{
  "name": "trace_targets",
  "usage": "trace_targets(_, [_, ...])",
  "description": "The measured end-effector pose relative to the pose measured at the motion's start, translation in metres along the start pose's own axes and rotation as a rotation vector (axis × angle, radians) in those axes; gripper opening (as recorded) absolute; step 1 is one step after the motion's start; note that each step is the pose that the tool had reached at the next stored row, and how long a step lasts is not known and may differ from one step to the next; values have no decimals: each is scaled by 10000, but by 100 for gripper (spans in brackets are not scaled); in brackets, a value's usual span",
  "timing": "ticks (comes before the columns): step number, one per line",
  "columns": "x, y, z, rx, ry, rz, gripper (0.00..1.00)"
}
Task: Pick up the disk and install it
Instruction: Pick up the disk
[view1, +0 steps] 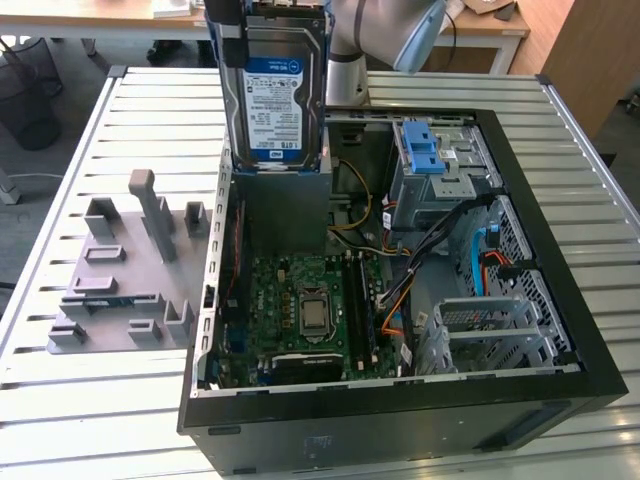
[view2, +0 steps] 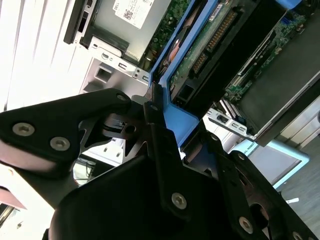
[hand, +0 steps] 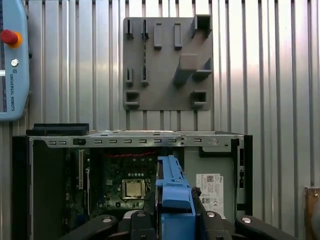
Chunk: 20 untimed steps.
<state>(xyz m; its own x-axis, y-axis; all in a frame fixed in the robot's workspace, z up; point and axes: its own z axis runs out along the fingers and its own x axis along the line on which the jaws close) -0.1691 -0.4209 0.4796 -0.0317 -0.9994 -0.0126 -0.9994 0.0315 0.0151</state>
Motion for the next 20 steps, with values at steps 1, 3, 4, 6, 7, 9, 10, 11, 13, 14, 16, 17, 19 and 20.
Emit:
trace_targets(1, [1,-12,0,0,0,1,36])
trace_targets(3, [6,-40,-1,0,0,2,36])
trace_targets(4, [8,-56,-1,-1,1,2,36])
trace_targets(6, [13,-86,-2,-1,0,3,36])
trace_targets(7, [15,-100,-2,-1,0,3,36])
trace_targets(9, [19,-125,-2,-1,0,4,36])
trace_targets(10, [20,-137,-2,-1,-1,4,36])
trace_targets(11, [22,-149,-3,-1,0,5,36])
trace_targets(13, [25,-172,-3,-1,0,5,36])
trace_targets(14, [26,-185,-3,-1,-1,5,36])
trace_targets(16, [28,-208,-4,-1,0,5,36])
trace_targets(17, [30,-220,-4,-1,-1,5,36])
trace_targets(19, [33,-242,-4,-1,-1,6,36])
trace_targets(20, [35,-255,-4,-1,0,6,36])
